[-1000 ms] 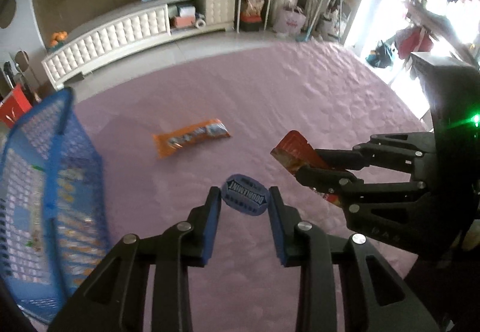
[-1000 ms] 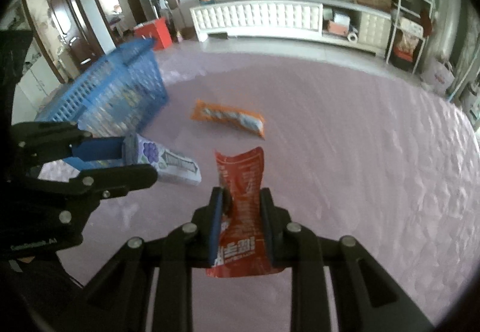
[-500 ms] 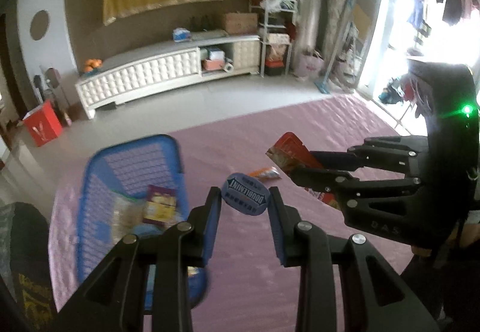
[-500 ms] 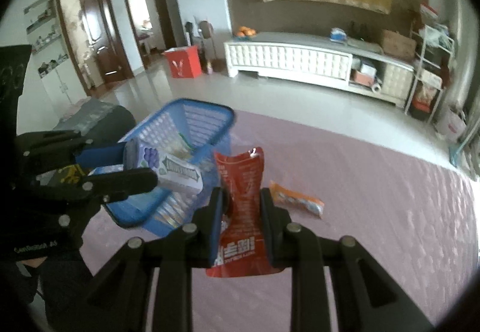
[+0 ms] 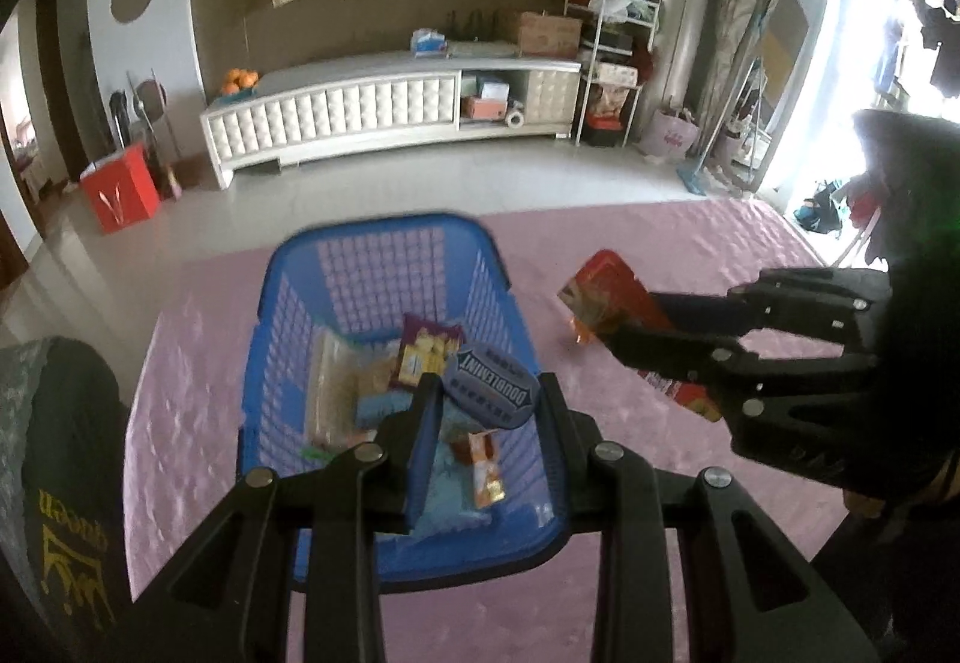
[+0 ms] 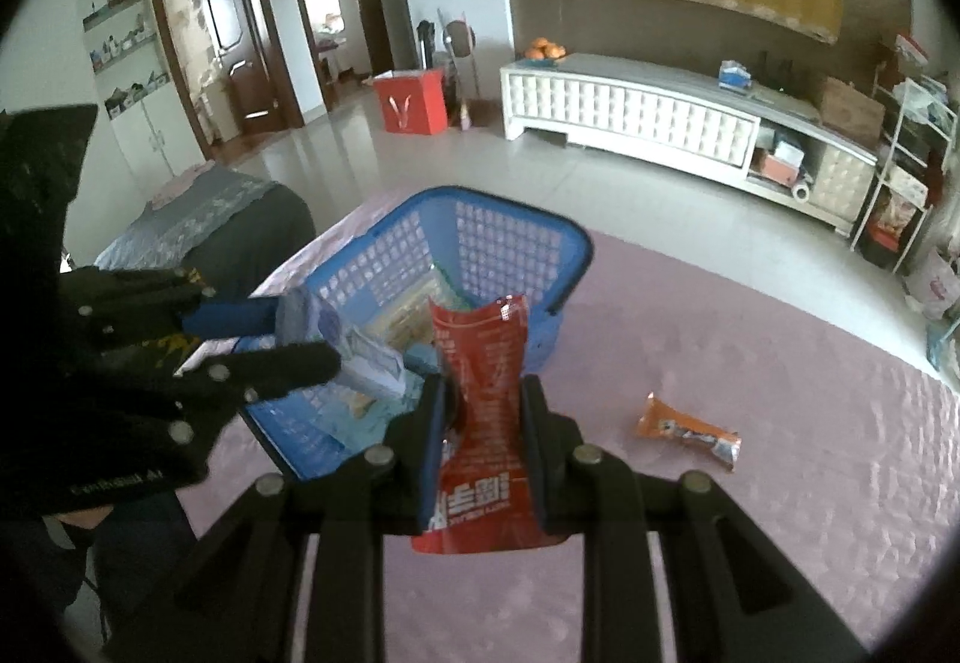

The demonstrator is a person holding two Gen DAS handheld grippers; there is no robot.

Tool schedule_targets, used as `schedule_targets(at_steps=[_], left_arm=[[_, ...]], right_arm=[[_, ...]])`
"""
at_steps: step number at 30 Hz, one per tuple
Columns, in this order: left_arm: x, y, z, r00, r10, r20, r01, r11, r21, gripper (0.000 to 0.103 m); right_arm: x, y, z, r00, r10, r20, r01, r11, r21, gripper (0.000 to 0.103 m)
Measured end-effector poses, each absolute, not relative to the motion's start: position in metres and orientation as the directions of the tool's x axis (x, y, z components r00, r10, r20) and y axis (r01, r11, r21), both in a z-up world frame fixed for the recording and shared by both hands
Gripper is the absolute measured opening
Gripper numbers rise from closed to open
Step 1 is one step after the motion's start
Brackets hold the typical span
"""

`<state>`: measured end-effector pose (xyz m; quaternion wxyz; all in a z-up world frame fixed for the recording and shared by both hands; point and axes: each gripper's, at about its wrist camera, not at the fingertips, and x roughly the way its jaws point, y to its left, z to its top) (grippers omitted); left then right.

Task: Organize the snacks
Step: 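Carry both snacks over the basket while the left tool releases the gum pack inside, then lower the red bag into the basket and open the right tool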

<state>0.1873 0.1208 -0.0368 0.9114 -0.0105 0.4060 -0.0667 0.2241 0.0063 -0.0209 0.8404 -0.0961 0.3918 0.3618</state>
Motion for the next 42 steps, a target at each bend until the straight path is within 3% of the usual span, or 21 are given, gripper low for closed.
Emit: schedule_targets(at_steps=[18, 19, 23, 42], left_arm=[[0.185, 0.126, -0.082, 0.541, -0.155, -0.827, 0.12, 0.987, -0.106, 0.03], [0.185, 0.128, -0.081, 0.545, -0.153, -0.825, 0.111, 0.988, -0.109, 0.031], [0.184, 0.139, -0.071, 0.582, -0.136, -0.802, 0.086, 0.991, -0.105, 0.059], [0.188, 0.2, -0.042, 0.669, 0.057, -0.741, -0.05, 0.998, 0.032, 0.067]], right_arm=[[0.217, 0.023, -0.027, 0.425, 0.498, -0.756, -0.681, 0.726, 0.095, 0.028], [0.217, 0.024, -0.027, 0.425, 0.498, -0.756, -0.682, 0.725, 0.094, 0.028], [0.218, 0.026, -0.027, 0.427, 0.495, -0.757, -0.683, 0.725, 0.089, 0.028], [0.241, 0.082, -0.032, 0.385, 0.505, -0.772, -0.731, 0.677, 0.078, 0.028]])
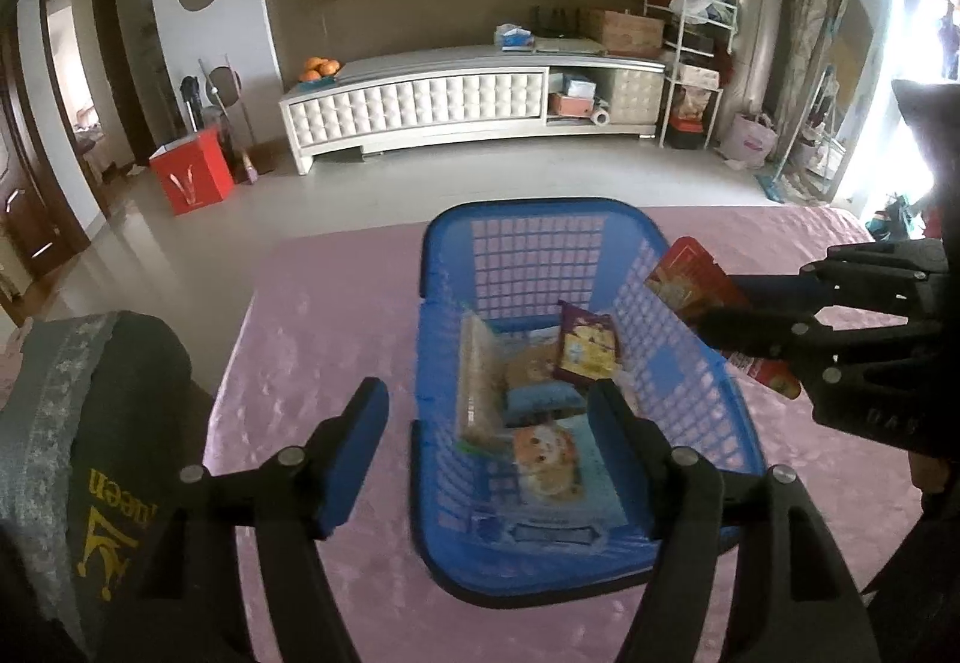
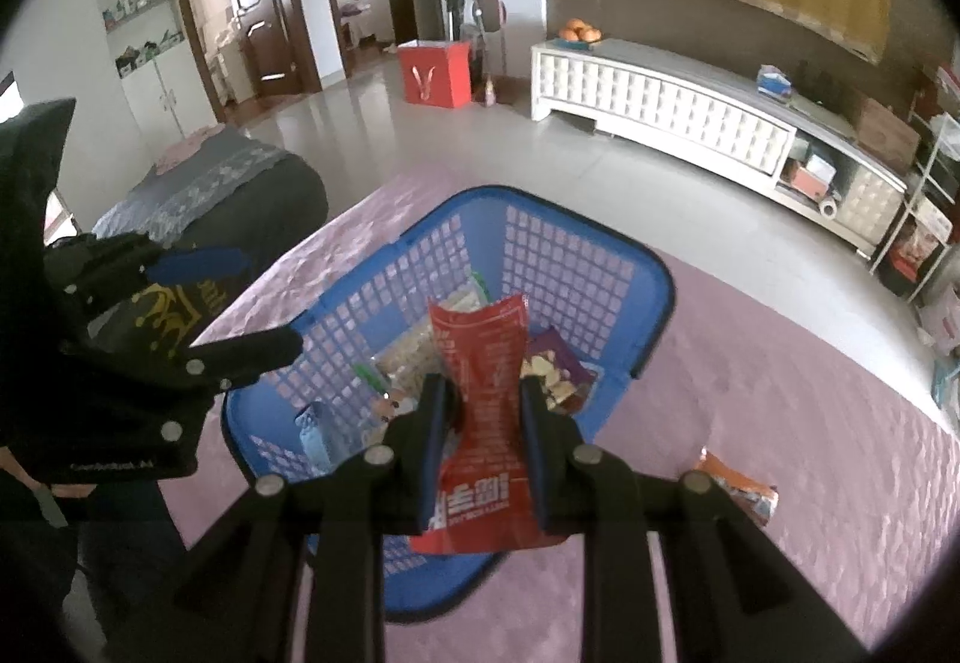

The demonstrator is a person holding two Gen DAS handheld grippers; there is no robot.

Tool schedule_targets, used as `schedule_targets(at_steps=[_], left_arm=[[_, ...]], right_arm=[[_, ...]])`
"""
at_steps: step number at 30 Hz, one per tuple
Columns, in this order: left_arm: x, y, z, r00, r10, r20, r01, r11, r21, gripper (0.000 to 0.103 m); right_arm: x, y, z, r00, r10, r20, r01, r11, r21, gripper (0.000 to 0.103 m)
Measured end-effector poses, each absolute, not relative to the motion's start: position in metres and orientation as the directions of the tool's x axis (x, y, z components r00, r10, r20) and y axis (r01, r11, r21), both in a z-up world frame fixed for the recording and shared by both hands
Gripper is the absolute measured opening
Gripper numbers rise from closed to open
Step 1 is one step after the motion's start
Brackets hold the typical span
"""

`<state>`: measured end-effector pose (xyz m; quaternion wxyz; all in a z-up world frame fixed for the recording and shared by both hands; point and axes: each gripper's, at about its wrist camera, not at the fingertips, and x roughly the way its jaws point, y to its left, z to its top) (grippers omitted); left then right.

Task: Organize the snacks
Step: 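Lower the red bag into the basket and open the right tool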

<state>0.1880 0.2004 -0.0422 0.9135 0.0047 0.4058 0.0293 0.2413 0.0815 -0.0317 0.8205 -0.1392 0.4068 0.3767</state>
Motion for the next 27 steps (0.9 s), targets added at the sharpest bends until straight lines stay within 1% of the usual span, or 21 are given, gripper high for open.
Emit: schedule_targets(at_steps=[4, 15, 19, 22, 23, 24, 26, 27], left_arm=[[0.19, 0.207, -0.047, 0.669, 0.051, -0.741, -0.056, 0.998, 0.019, 0.067], [0.201, 0.215, -0.052, 0.657, 0.086, -0.749, -0.073, 0.996, 0.051, 0.067], [0.202, 0.214, -0.054, 0.651, 0.093, -0.753, -0.072, 0.996, 0.062, 0.067], [0.203, 0.215, -0.055, 0.646, 0.101, -0.757, -0.078, 0.995, 0.066, 0.067], [0.203, 0.215, -0.055, 0.644, 0.108, -0.758, -0.081, 0.994, 0.072, 0.067], [0.203, 0.214, -0.055, 0.642, 0.114, -0.758, -0.084, 0.993, 0.078, 0.067], [0.203, 0.212, -0.055, 0.641, 0.125, -0.757, -0.086, 0.992, 0.091, 0.067], [0.202, 0.211, -0.054, 0.641, 0.127, -0.757, -0.086, 0.992, 0.094, 0.067]], right_arm=[[0.249, 0.093, -0.043, 0.369, 0.498, -0.785, -0.739, 0.67, 0.077, 0.028], [0.265, 0.112, -0.069, 0.323, 0.505, -0.801, -0.77, 0.632, 0.088, 0.028], [0.27, 0.117, -0.075, 0.33, 0.477, -0.814, -0.774, 0.63, 0.055, 0.029], [0.271, 0.117, -0.077, 0.34, 0.463, -0.818, -0.777, 0.628, 0.032, 0.042], [0.272, 0.116, -0.077, 0.345, 0.467, -0.814, -0.774, 0.632, 0.035, 0.053], [0.273, 0.113, -0.075, 0.35, 0.476, -0.807, -0.767, 0.64, 0.045, 0.067], [0.274, 0.107, -0.071, 0.36, 0.492, -0.793, -0.756, 0.652, 0.061, 0.078], [0.273, 0.103, -0.068, 0.371, 0.498, -0.784, -0.75, 0.659, 0.064, 0.079]])
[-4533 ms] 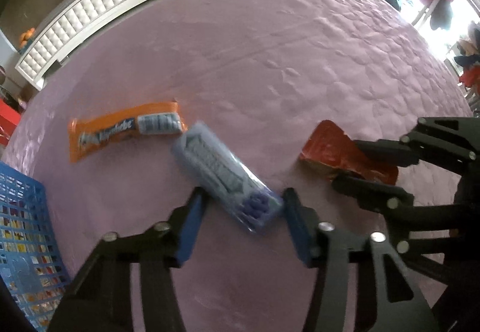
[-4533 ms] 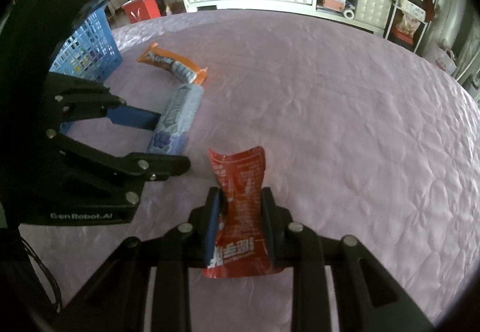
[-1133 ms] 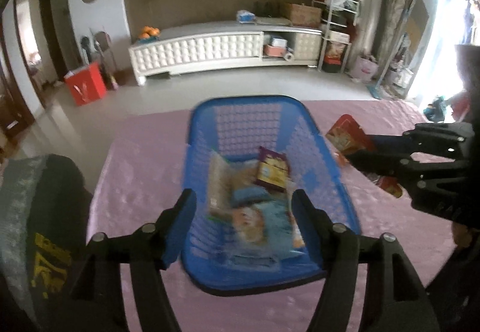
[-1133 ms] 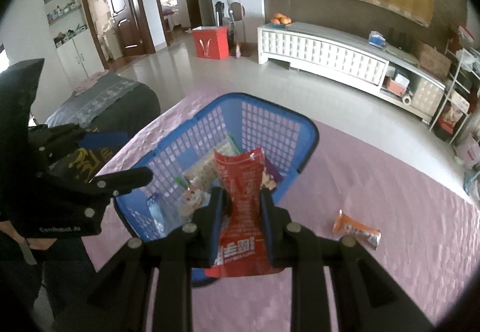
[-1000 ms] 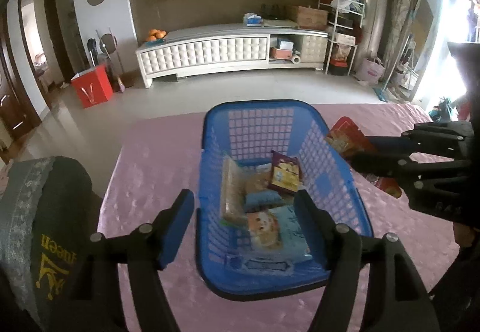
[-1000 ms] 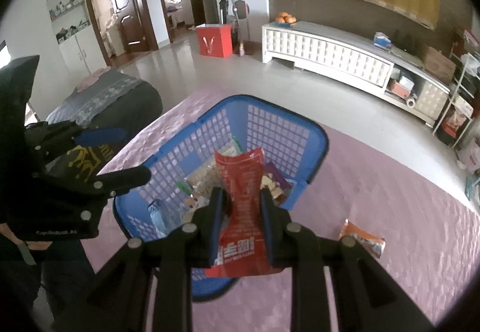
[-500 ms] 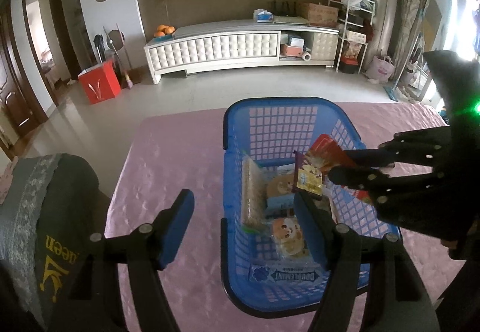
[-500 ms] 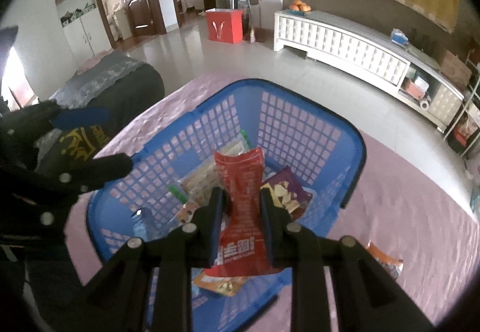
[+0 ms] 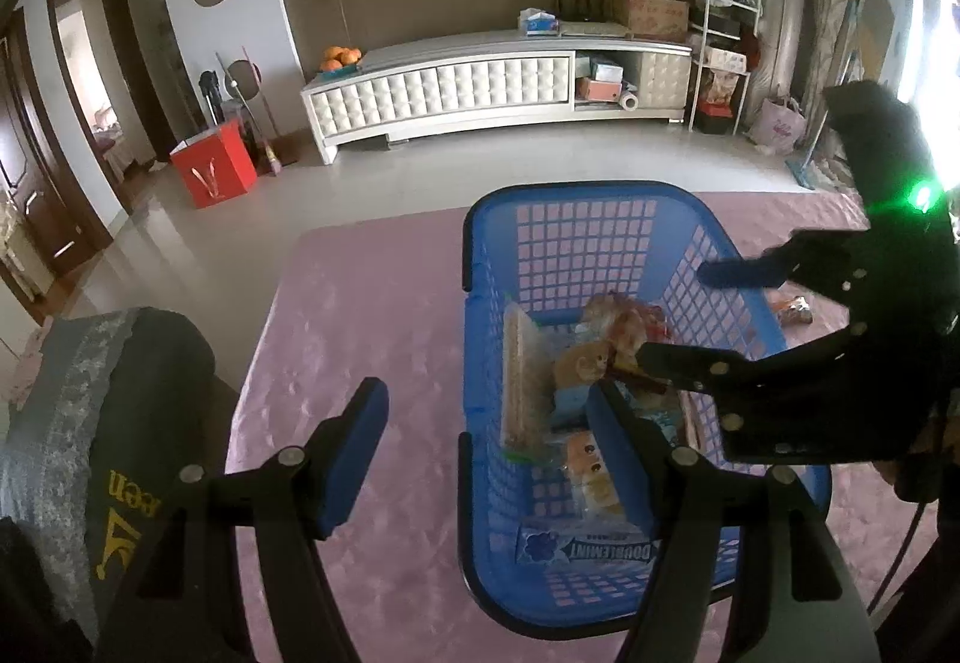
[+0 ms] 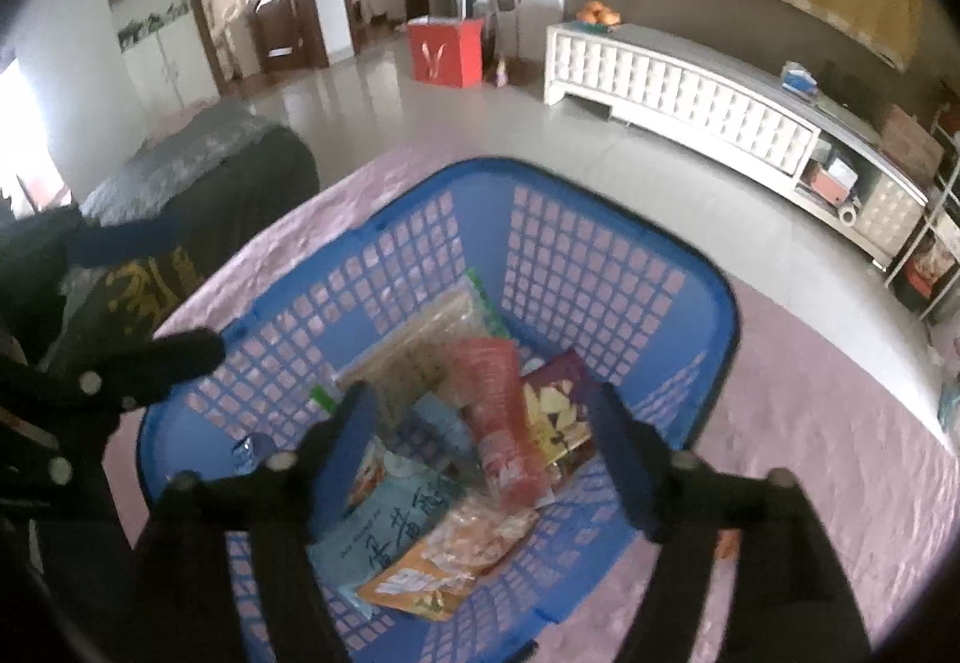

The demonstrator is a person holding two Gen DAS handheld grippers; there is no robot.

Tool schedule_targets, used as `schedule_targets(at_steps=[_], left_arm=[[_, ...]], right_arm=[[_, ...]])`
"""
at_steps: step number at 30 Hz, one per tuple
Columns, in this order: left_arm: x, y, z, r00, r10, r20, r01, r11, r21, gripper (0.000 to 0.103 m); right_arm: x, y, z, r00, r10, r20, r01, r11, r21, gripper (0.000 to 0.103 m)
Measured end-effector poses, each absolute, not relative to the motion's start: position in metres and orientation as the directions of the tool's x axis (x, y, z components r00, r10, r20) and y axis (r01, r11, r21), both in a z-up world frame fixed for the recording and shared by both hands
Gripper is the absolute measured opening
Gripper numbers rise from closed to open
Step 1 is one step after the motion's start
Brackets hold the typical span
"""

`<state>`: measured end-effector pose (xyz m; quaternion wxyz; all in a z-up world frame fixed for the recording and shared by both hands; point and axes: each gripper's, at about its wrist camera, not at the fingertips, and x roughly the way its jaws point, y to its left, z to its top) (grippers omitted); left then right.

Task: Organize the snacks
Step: 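Lower the red bag into the basket and open the right tool, then grasp the orange stick snack on the table with the right tool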

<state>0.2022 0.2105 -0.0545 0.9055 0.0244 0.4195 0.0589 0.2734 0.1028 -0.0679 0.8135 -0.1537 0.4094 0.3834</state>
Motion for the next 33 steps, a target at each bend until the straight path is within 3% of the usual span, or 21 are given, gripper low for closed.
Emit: schedule_targets(at_steps=[19, 33], left_arm=[[0.223, 0.153, -0.024, 0.675, 0.119, -0.728, -0.04, 0.991, 0.125, 0.067], [0.264, 0.13, -0.038, 0.629, 0.104, -0.771, -0.019, 0.993, 0.118, 0.067]], right_arm=[[0.297, 0.015, -0.03, 0.468, 0.472, -0.747, -0.656, 0.752, 0.063, 0.085], [0.325, -0.032, -0.057, 0.469, 0.376, -0.799, -0.622, 0.783, 0.004, 0.086]])
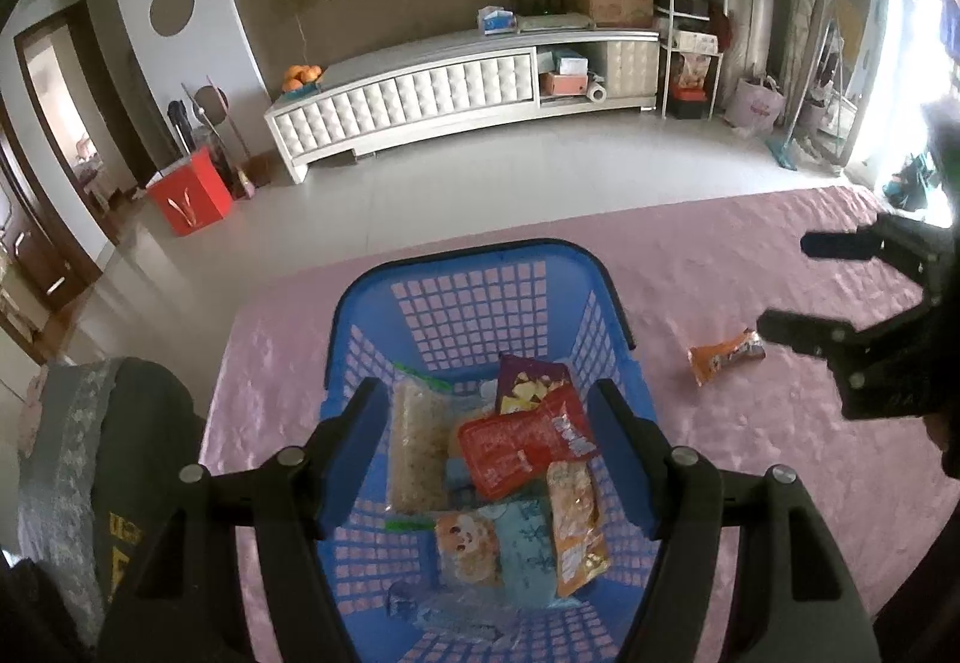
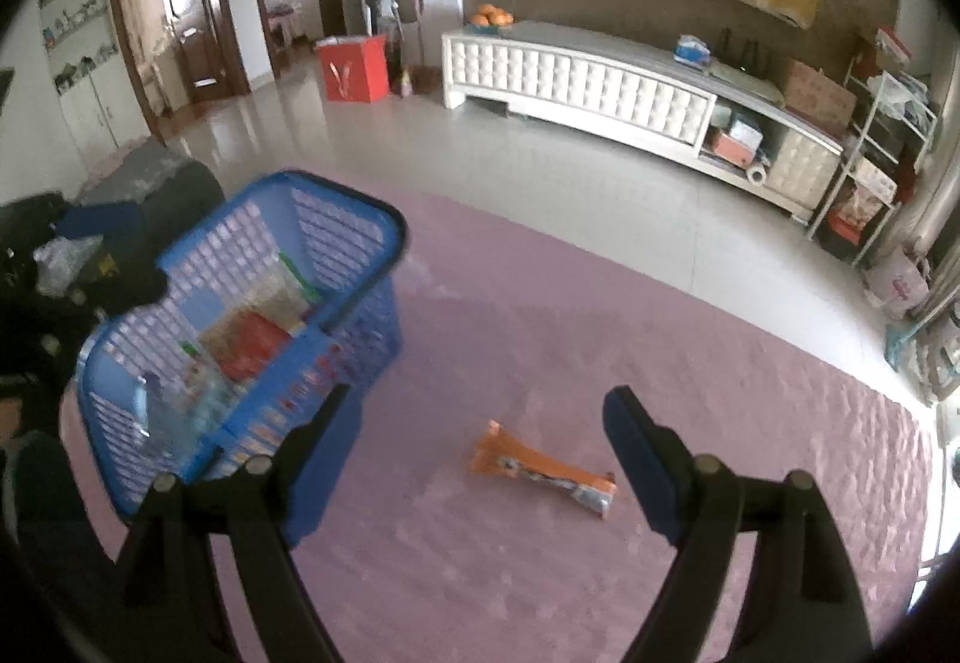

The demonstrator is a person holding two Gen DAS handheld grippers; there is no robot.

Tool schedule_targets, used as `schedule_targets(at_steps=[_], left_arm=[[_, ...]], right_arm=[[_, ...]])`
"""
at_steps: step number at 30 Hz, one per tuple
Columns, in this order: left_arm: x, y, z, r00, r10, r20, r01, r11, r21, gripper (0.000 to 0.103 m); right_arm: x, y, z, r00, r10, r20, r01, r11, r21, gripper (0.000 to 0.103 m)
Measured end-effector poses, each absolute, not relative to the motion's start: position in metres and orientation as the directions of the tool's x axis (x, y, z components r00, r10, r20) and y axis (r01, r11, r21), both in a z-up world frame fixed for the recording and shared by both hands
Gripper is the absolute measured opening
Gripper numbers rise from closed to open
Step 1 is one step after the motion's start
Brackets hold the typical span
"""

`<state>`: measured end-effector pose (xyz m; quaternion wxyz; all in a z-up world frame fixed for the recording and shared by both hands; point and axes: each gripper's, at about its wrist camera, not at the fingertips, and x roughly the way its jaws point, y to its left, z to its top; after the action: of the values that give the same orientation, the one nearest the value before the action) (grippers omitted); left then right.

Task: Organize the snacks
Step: 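Grasp the orange stick snack on the table with the right tool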

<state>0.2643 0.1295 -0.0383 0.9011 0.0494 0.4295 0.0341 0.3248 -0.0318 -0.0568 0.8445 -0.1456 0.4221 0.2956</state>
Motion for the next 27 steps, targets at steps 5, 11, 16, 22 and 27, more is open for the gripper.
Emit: schedule_targets(at_steps=[5, 11, 16, 22, 27], left_arm=[[0.284, 0.129, -0.059, 0.576, 0.121, -0.808, -0.037, 0.992, 0.122, 0.067], [0.298, 0.135, -0.081, 0.524, 0.143, -0.84, -0.051, 0.989, 0.137, 0.073], [0.311, 0.143, -0.097, 0.468, 0.184, -0.865, -0.091, 0.983, 0.16, 0.087], [0.32, 0.142, -0.111, 0.445, 0.174, -0.878, -0.068, 0.985, 0.16, 0.09], [0.328, 0.137, -0.118, 0.451, 0.185, -0.873, -0.06, 0.982, 0.177, 0.091]], right_arm=[[0.337, -0.037, -0.083, 0.411, 0.352, -0.841, -0.641, 0.767, 0.007, 0.086], [0.343, -0.04, -0.109, 0.356, 0.349, -0.867, -0.687, 0.727, 0.011, 0.086], [0.353, -0.041, -0.14, 0.285, 0.312, -0.906, -0.716, 0.698, 0.015, 0.086], [0.361, -0.045, -0.164, 0.246, 0.302, -0.921, -0.735, 0.678, 0.026, 0.086], [0.366, -0.047, -0.181, 0.235, 0.275, -0.932, -0.754, 0.657, 0.003, 0.085]])
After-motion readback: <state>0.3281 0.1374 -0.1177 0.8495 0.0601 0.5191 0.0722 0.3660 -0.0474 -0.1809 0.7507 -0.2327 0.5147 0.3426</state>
